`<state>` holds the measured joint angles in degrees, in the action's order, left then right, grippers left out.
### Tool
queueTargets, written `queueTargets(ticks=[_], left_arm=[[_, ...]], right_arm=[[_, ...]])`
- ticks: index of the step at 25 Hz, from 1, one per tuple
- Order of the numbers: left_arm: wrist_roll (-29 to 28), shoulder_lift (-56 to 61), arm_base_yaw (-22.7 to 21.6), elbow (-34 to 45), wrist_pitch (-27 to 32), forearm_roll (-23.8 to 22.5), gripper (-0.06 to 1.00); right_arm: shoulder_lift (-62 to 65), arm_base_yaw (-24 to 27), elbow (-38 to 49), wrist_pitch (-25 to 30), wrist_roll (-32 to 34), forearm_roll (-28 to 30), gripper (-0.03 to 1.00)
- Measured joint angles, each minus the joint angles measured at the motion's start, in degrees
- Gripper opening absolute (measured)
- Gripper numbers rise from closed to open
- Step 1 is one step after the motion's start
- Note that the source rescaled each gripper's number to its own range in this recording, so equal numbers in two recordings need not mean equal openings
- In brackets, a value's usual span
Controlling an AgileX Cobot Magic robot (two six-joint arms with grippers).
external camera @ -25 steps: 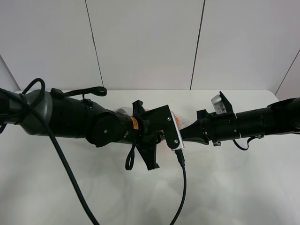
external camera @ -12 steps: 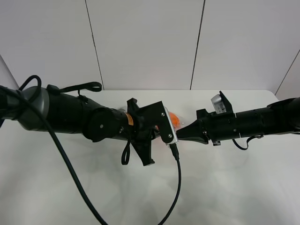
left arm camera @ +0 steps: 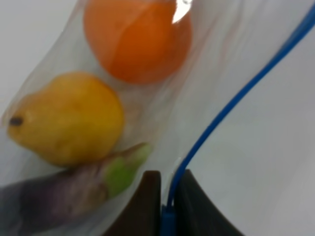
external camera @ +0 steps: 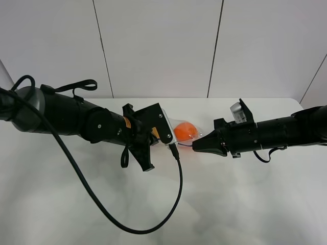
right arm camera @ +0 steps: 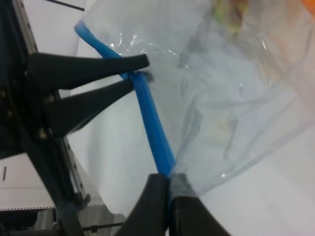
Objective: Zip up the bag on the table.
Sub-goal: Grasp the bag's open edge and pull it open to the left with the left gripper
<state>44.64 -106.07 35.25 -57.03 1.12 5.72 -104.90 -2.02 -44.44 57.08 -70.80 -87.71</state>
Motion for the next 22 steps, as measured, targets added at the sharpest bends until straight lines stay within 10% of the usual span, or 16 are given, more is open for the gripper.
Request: queueTargets(ticks=[22], left_arm=[[2.81, 0.0, -12.51, 0.0, 1.9, 0.26, 0.01]], right_arm=[[0.0, -0.66, -0.21, 0.19, 0.0, -1.31, 0.0]])
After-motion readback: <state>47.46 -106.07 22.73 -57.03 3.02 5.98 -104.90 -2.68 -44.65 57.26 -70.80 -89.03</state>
